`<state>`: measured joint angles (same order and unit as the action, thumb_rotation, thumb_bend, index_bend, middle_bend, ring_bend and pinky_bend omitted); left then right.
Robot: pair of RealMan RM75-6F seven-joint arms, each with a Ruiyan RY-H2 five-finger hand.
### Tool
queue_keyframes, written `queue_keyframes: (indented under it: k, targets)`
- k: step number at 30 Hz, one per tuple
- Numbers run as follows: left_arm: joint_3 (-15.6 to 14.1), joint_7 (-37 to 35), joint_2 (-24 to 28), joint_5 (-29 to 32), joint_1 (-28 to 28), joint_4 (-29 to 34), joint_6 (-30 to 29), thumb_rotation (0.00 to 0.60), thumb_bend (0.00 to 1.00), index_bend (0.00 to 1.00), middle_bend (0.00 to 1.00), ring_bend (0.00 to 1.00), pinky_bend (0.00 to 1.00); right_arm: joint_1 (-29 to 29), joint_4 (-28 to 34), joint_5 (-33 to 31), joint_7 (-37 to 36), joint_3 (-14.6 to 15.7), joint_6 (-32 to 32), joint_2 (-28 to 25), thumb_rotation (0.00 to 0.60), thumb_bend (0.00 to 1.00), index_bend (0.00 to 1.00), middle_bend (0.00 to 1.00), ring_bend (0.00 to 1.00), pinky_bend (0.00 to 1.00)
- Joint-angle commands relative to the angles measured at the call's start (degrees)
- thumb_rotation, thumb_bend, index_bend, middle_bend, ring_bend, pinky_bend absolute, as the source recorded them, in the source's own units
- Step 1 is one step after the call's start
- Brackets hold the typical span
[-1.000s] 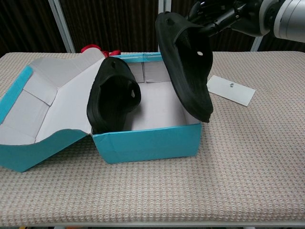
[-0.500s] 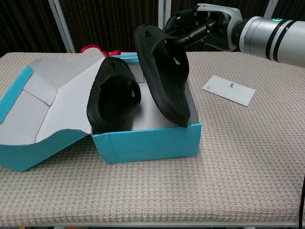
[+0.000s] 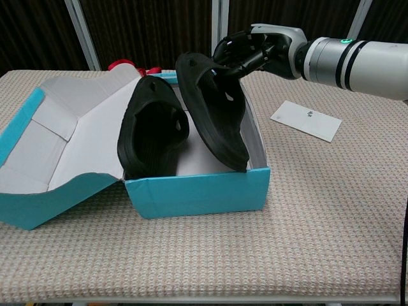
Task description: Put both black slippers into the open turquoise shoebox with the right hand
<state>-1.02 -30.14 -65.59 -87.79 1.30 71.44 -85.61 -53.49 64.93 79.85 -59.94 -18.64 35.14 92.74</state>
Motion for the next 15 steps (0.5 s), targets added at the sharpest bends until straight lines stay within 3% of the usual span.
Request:
queue_keyframes:
  k: [1,15]
  targets:
    - [0.1,-0.6,-0.2,0.1,0.0,-0.6,0.0,0.600,0.05,0.12,0.12,0.03,0.07,-0.6,-1.1,-0.4,-0.2,0.2,-0.2,0.6,0.600,0.10,0.54,0.49,0.16,0.16]
    - [0.4,-2.0,-0.9,0.0,0.0,-2.5,-0.1,0.600,0.05,0.12,0.13,0.03,0.07,-2.4,-5.3,-1.0,0.3,1.8,-1.4,2.9,0.600,0.11,0.54,0.49,0.16,0.16]
